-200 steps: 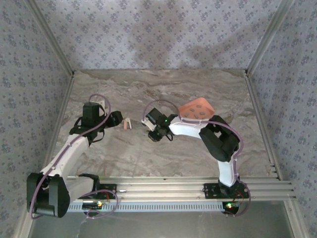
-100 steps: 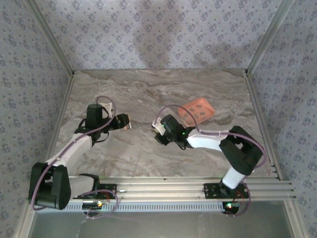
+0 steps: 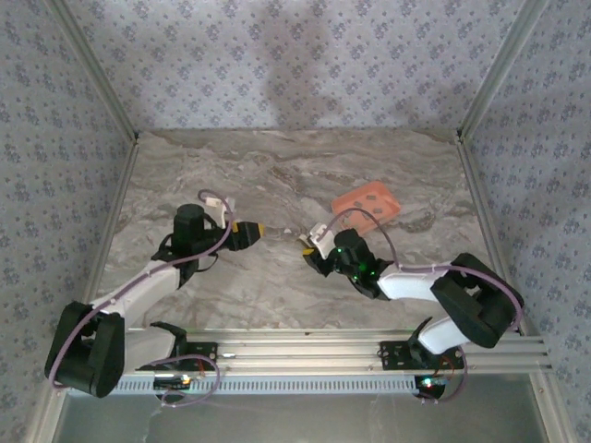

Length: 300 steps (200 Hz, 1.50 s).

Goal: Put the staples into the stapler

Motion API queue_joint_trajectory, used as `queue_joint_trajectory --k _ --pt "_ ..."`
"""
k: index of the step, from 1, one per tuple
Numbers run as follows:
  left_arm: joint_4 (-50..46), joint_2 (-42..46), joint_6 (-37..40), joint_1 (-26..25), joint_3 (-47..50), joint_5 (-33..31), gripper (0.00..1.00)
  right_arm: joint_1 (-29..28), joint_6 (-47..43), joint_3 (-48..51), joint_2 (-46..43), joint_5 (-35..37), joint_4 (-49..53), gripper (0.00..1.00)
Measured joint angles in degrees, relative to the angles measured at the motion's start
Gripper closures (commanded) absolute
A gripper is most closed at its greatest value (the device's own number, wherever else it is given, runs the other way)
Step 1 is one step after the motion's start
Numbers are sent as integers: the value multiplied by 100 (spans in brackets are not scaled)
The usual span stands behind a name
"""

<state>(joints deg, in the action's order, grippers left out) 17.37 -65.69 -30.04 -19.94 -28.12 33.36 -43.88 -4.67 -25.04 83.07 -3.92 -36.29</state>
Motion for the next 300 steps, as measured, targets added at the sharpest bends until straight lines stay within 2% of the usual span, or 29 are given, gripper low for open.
queue_joint_trajectory --k 59,104,186,281,300 --pt "1156 -11 -520 -210 424 140 33 275 271 586 -33 -210 -1333 83" --pt "1613 -120 -605 -468 422 365 33 363 319 669 -35 -363 -1733 83" --pt "1598 -1025 -511 -1167 -208 605 39 240 179 673 -59 -514 -1895 84" --pt "1460 -1985 -538 -1596 -887 566 45 96 26 625 -267 -426 -1731 84" --pt "1416 -2017 -535 -1659 -944 592 50 96 22 623 -319 -385 -1655 84"
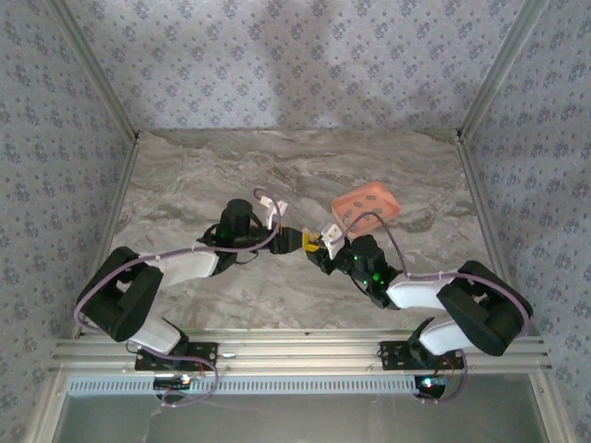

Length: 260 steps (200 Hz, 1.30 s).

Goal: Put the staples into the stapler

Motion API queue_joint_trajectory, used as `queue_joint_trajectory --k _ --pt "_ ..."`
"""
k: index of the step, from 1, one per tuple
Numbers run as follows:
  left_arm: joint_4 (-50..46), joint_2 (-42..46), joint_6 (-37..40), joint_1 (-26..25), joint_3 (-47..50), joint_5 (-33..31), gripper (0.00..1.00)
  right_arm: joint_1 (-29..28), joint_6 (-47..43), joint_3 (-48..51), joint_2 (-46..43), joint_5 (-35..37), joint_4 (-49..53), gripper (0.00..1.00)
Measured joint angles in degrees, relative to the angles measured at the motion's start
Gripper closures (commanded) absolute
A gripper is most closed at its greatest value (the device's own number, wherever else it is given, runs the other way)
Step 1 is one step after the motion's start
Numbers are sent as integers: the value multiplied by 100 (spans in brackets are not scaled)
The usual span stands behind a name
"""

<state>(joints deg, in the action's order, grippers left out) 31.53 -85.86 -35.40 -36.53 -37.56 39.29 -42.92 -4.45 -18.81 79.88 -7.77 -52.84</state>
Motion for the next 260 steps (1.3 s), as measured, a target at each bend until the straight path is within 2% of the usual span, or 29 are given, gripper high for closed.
queue_joint_trajectory --k 27,48,64,77,135,199,260 --pt "-11 -50 28 -35 -55 28 64 0 -11 0 -35 87 98 84" --pt "-22 -57 37 -24 -57 17 64 0 -11 0 -74 131 118 84" --pt "-61 -57 39 -24 -79 17 59 -15 -11 0 -76 160 125 84" --pt "-136 -57 57 -33 -120 33 59 -22 -9 0 -79 205 125 84" --pt "-254 -129 210 -35 -197 9 78 -26 -7 0 -83 304 201 83" --pt "-636 -129 566 -39 -321 9 87 -26 -7 -11 -92 306 334 72" --pt "-892 -24 953 -90 -326 -166 88 -35 37 -11 -240 350 468 47"
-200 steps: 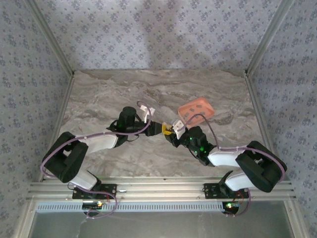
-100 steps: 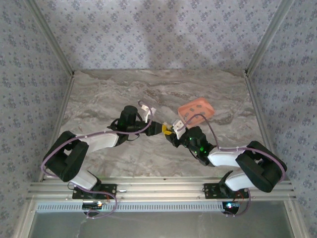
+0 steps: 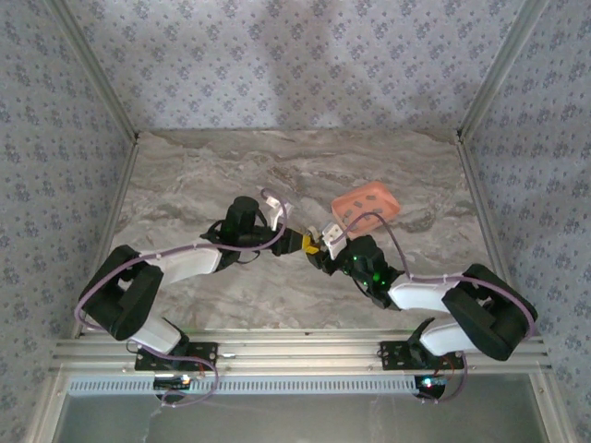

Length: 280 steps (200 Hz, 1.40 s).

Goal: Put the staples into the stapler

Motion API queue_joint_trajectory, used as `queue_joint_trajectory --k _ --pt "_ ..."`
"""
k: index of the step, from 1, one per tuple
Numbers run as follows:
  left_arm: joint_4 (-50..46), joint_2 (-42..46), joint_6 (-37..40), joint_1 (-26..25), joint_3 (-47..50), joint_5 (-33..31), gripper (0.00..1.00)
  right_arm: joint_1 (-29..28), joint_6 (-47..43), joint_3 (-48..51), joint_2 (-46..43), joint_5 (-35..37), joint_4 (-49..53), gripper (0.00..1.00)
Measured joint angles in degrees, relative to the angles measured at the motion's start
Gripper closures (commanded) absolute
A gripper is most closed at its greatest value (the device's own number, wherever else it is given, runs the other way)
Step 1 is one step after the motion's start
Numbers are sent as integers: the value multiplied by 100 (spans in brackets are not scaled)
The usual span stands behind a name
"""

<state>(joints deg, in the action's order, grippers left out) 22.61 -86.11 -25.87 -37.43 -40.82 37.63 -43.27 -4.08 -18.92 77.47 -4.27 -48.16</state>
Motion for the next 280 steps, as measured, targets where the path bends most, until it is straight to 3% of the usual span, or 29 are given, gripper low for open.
queue_joint_trajectory --k 31,86,174,280 --pt "-282 184 339 2 4 -227 89 -2 37 -4 -264 28 94 36" --pt "-669 708 1182 2 166 -664 90 0 313 -4 -726 39 555 33" --pt "-1556 1722 3587 -50 507 -1473 91 413 2135 -431 -1928 -629 2406 33" --pt "-1869 2166 5069 -122 713 -1622 95 334 3244 -1517 -852 -1941 3003 34"
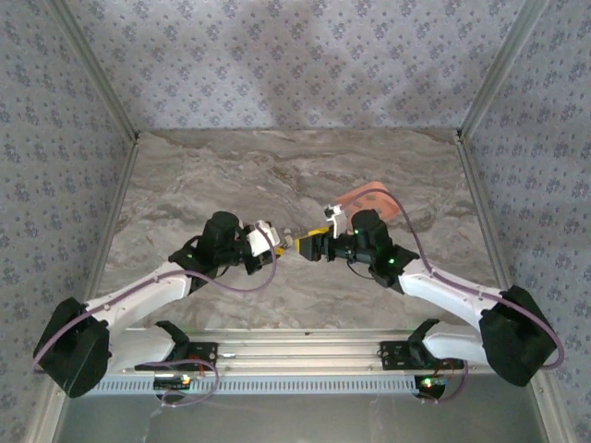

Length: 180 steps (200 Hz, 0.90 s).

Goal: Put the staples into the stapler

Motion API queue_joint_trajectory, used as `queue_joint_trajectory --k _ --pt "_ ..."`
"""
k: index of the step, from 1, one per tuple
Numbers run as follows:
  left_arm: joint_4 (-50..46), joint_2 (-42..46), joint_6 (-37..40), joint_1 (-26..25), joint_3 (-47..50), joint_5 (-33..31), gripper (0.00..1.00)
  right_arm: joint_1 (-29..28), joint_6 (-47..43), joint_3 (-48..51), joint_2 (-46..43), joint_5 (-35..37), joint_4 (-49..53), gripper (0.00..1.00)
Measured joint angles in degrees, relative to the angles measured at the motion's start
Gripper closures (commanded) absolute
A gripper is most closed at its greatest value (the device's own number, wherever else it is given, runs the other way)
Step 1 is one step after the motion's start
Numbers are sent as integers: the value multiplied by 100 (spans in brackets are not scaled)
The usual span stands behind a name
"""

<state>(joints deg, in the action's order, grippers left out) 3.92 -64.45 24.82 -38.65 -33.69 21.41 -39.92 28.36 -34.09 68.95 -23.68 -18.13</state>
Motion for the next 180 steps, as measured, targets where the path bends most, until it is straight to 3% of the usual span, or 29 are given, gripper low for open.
queue_joint_trajectory --k 125,180 --pt "-28 2 129 -48 31 111 98 -90 138 -260 815 -214 -7 38" --pt "-20 35 109 -48 107 157 98 501 695 184 905 -101 -402 39"
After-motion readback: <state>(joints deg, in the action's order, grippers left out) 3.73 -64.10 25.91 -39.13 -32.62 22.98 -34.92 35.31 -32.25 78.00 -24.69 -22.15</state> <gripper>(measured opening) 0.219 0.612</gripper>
